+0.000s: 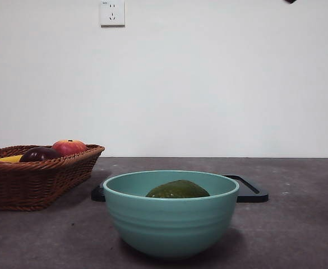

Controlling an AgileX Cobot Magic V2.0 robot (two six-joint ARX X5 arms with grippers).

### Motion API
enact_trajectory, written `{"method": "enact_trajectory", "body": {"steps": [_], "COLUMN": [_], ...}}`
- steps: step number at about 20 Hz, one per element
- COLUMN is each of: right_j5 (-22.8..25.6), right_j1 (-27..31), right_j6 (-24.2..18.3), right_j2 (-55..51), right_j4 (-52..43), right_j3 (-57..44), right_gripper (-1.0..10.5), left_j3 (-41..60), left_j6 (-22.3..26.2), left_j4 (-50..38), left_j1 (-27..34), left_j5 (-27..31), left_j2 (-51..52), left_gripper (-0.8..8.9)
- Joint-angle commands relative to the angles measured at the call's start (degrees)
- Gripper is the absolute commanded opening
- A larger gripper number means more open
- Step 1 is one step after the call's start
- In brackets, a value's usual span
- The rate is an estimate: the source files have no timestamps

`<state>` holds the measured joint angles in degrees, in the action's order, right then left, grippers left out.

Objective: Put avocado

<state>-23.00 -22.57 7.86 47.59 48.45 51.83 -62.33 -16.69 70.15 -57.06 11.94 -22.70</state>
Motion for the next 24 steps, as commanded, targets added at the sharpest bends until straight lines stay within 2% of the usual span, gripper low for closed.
{"method": "enact_trajectory", "body": {"steps": [1, 5, 10, 15, 20, 24], "right_j5": [1.3, 6.8, 11.8, 14.4, 14.5, 14.1], "right_j1": [-3.8, -11.5, -17.6, -18.1, -18.2, -18.2], "right_j6": [2.4, 5.9, 4.7, 0.9, -0.8, -1.0], "right_j2": [3.3, 12.9, 29.2, 42.6, 49.5, 52.2], "right_j4": [-3.3, -6.5, -4.5, -2.0, -2.4, -5.1], "right_j3": [1.1, 3.0, 10.4, 15.3, 15.3, 15.3], "right_gripper": [6.4, 6.3, 6.1, 6.1, 6.1, 4.8], "left_j3": [-0.5, -0.5, -0.5, -0.5, -0.5, -0.5], "left_j6": [-0.6, 0.2, 3.5, 4.2, 4.2, 4.2], "left_j4": [-1.2, -1.6, -2.1, -1.9, -1.9, -2.0], "left_j1": [-0.7, -0.7, -0.7, -0.7, -0.7, -0.7], "left_j5": [0.2, 0.3, 0.3, 0.3, 0.3, 0.3], "left_j2": [0.9, 1.3, 1.3, 1.3, 1.3, 1.3], "left_gripper": [5.48, 5.48, 5.47, 5.48, 5.48, 5.48]}}
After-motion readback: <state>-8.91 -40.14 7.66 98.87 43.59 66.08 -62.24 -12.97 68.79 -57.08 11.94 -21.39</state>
